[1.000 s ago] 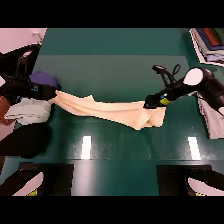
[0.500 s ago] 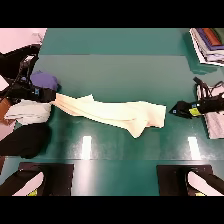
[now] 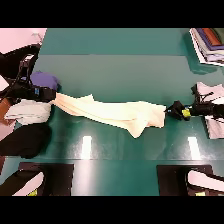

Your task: Fold the shirts.

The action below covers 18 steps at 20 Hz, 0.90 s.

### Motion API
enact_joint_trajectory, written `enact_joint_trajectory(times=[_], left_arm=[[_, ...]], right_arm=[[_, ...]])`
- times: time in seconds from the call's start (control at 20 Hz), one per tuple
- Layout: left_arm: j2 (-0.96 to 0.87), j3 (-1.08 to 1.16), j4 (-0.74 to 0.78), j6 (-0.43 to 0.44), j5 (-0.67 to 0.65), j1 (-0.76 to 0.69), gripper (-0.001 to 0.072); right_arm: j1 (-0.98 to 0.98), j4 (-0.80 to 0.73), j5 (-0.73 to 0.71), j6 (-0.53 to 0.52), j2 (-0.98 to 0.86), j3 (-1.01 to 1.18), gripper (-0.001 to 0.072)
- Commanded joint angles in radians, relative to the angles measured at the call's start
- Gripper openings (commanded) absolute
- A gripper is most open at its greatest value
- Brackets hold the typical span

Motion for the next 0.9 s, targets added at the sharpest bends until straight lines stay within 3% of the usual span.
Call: enact_joint_trajectory(times=[0.0,0.05,0.2,0.45,0.65,0.85], left_arm=[[0.0,0.0,0.0,-0.001,0.007,0.0,0.0023],[0.0,0.0,0.0,-0.001,0.007,0.0,0.0023],[0.0,0.0,-0.012,-0.002,0.006,0.0,0.0023],[0.034,0.141,0.058,-0.056,-0.01,0.0,0.0022],[0.115,0.494,0.09,-0.056,-0.047,0.0,0.0022],[0.143,0.899,0.083,-0.079,-0.069,0.0,0.0022]], right_arm=[[0.0,0.057,-0.057,-0.066,-0.037,-0.003,0.0229],[0.009,0.071,-0.063,-0.08,-0.038,-0.003,0.0201],[0.063,0.085,-0.094,-0.121,-0.037,0.0,0.0015],[0.117,0.076,-0.024,-0.126,0.082,0.192,0.0013],[0.086,0.031,0.042,-0.119,0.325,0.465,0.0013],[0.024,-0.084,0.112,-0.039,0.515,0.737,0.0013]])
